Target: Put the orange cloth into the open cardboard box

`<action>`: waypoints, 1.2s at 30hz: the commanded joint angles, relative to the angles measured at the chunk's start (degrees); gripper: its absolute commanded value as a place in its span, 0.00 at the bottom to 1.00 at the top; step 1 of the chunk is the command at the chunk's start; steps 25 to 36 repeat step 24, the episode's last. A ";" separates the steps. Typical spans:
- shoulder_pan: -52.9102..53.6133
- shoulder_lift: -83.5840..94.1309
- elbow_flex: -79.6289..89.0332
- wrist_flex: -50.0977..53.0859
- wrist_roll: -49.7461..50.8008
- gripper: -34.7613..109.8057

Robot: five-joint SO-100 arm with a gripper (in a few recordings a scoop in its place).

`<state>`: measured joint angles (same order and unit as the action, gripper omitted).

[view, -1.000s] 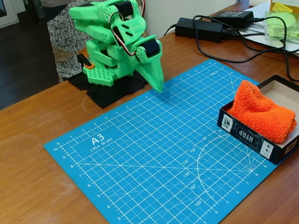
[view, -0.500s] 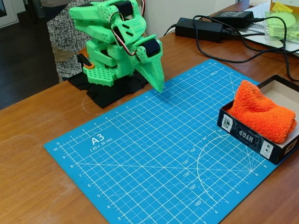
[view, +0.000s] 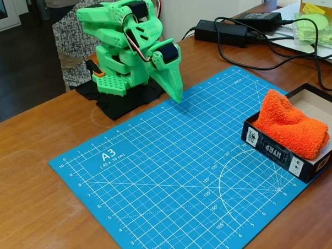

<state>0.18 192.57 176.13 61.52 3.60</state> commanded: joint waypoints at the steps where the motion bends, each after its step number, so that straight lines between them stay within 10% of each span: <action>1: 0.18 0.79 0.62 0.26 0.53 0.24; 36: 0.97 0.79 0.62 0.26 0.97 0.24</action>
